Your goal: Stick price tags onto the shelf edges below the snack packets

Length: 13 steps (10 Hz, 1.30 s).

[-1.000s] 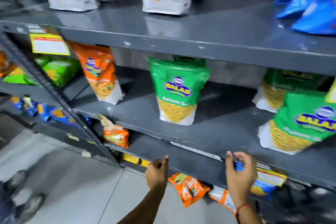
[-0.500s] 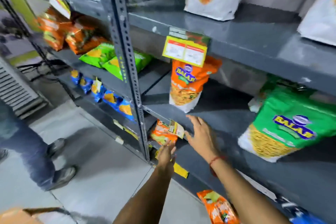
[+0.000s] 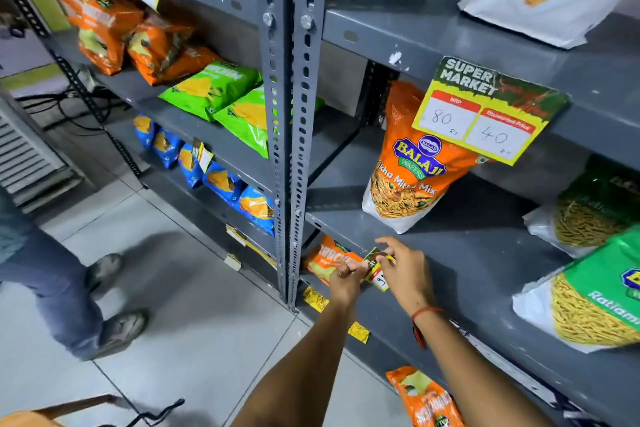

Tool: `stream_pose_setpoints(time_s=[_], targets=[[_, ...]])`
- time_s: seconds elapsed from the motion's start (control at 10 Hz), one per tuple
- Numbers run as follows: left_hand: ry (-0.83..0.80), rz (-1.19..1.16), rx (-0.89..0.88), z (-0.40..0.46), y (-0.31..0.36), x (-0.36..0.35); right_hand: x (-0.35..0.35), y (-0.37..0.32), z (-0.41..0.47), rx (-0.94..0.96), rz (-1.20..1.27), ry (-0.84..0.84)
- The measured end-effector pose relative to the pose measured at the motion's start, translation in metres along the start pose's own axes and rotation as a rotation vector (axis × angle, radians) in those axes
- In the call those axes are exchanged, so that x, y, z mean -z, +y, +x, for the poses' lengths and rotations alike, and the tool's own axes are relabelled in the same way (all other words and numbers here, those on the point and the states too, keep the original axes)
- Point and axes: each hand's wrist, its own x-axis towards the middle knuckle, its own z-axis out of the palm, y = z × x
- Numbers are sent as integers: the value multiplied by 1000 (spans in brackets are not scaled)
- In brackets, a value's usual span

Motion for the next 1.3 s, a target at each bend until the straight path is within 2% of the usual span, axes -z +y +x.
stream_pose_setpoints(time_s=[0.1, 0.3, 0.5, 0.8, 1.0, 1.2, 1.3], targets=[[-24, 135, -92, -4, 13, 10, -3, 6, -14, -44, 85, 46], [-23, 713, -442, 5, 32, 31, -12, 8, -36, -74, 31, 27], [9, 938, -589, 7, 51, 30, -11, -2, -26, -56, -87, 136], [164, 988, -630, 13, 52, 30, 0, -8, -17, -89, -326, 147], [259, 884, -552, -4, 39, 36, 1, 10, -44, -112, -241, 233], [277, 900, -588, -29, 23, 37, 15, 22, -74, -78, -142, 281], [264, 883, -665, -46, 19, 29, 30, 19, -92, -20, -83, 358]])
